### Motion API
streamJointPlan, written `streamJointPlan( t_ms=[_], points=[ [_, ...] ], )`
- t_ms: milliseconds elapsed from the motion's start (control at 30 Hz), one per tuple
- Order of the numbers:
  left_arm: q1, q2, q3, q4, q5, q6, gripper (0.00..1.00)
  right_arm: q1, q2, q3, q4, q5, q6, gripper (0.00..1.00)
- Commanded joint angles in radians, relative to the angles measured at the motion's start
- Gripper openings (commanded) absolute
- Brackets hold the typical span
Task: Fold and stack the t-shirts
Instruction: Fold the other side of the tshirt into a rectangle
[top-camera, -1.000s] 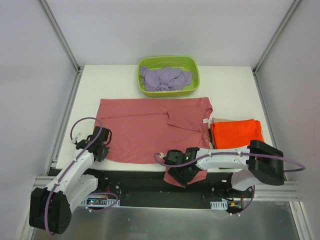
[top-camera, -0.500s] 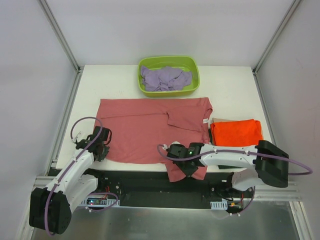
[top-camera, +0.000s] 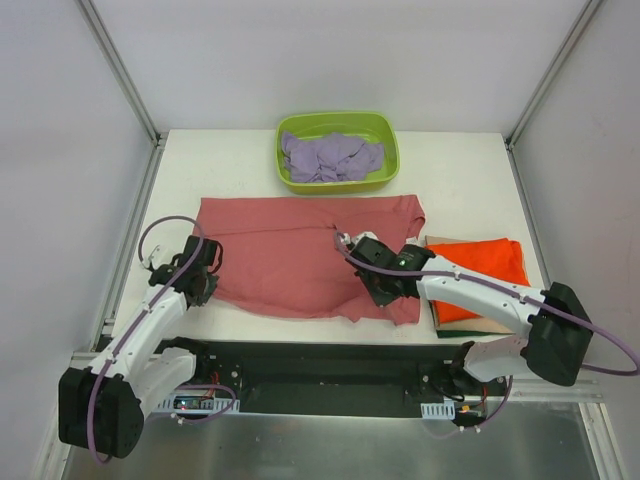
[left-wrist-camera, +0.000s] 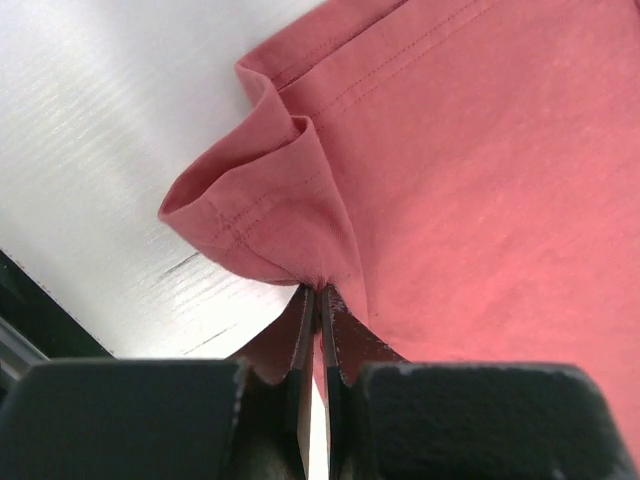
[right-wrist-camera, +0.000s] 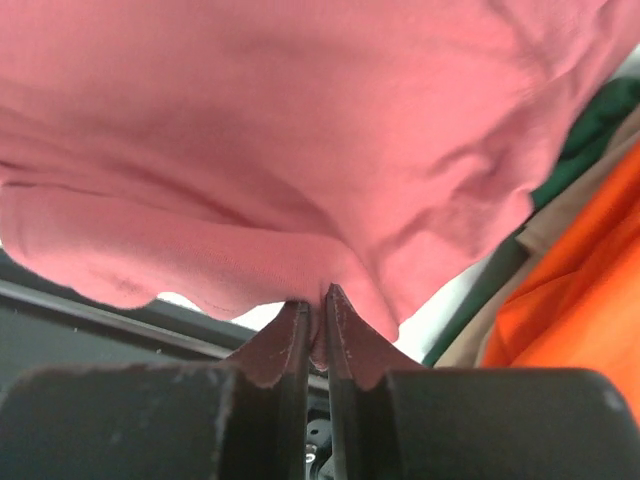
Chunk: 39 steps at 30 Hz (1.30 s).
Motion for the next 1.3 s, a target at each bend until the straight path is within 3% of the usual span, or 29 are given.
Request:
streamJointPlan(
  t_ms=[0,167,567,1167,1267],
  points=[
    [-0.008,0.052,0.068,0.007,-0.050,-0.009,0.00,-0.046,0.028,0.104,-0.009,0.121,-0.072,0.05],
    [-0.008,0.146,0.126,0.061,-0.035,-0.001,0.00,-0.126,0.072,0.187,0.014,0.194,-0.081,0.05],
    [-0.006,0.312,0.261,0.077,-0.109,0.007,0.00,-0.261,0.226,0.386,0.036,0.201,-0.222,0.04],
    [0.018,0.551,0.444,0.096,-0.141,0.065,0.00,-0.358,0.421,0.567,0.033,0.176,-0.281,0.07],
    [0.024,0.598,0.468,0.096,-0.133,0.077,0.05,-0.374,0.470,0.601,0.033,0.162,-0.281,0.08]
  ],
)
